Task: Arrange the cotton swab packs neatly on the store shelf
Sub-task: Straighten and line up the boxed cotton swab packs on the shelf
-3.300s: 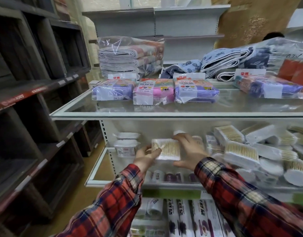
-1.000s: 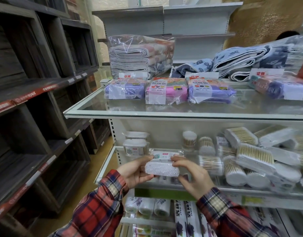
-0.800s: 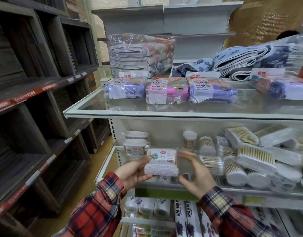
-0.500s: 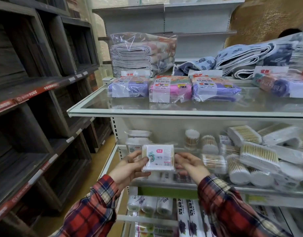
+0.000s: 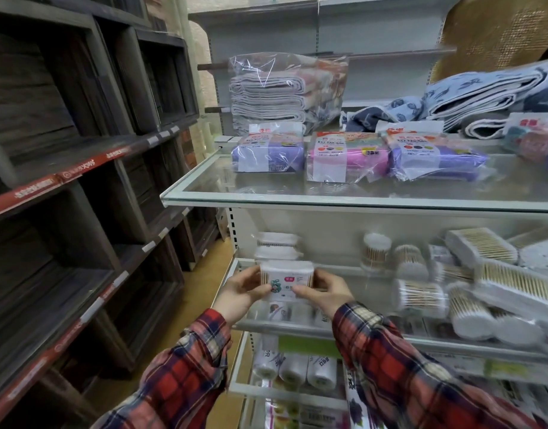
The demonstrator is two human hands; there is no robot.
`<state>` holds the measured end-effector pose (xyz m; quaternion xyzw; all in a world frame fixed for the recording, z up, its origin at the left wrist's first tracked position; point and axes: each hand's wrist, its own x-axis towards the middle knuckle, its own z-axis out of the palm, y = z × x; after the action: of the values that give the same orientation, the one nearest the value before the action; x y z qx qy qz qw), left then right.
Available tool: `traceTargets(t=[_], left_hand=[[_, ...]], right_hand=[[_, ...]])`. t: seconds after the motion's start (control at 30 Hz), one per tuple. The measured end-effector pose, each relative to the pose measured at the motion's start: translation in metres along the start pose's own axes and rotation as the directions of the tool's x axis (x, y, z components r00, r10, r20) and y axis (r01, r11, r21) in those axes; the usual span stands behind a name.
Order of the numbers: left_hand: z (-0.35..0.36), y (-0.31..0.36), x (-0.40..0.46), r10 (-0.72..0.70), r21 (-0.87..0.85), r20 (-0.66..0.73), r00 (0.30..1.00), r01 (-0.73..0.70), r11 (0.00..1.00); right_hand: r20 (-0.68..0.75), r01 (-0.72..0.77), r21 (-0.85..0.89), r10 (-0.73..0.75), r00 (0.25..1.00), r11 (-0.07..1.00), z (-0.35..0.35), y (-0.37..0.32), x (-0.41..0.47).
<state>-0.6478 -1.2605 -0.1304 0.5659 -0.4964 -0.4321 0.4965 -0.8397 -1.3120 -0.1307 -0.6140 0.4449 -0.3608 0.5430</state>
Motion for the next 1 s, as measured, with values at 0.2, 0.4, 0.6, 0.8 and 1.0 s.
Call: traceTargets(t=[0.2, 0.4, 0.6, 0.8, 1.0], left_hand=[[-0.005, -0.017, 0.014, -0.056, 0.017, -0.143, 0.988, 0.059, 0.998], [-0.015, -0.026, 0.026, -0.067, 0.037, -0.154, 0.986, 0.074, 0.997], [-0.02, -0.032, 0.038, -0.052, 0.055, -0.153, 0.987, 0.061, 0.997], [-0.027, -0.032, 0.048, -0.059, 0.064, -0.127, 0.99, 0.067, 0.996], [-0.025, -0.033, 0.051, -0.037, 0.07, -0.156, 0.987, 0.048, 0.996]], right_hand=[[-0.031, -0.009, -0.185, 0.003, 1.0, 0.983, 0.014, 0.011, 0.023], [-0.066, -0.001, -0.2, -0.012, 0.998, 0.98, 0.017, 0.018, 0.031], [-0.146, -0.018, -0.192, -0.01, 0.989, 0.981, 0.022, 0.026, 0.041], [-0.163, -0.025, -0.189, -0.007, 0.987, 0.982, 0.025, 0.03, 0.051], [-0.187, -0.023, -0.238, -0.023, 0.982, 0.971, 0.025, 0.031, 0.058]])
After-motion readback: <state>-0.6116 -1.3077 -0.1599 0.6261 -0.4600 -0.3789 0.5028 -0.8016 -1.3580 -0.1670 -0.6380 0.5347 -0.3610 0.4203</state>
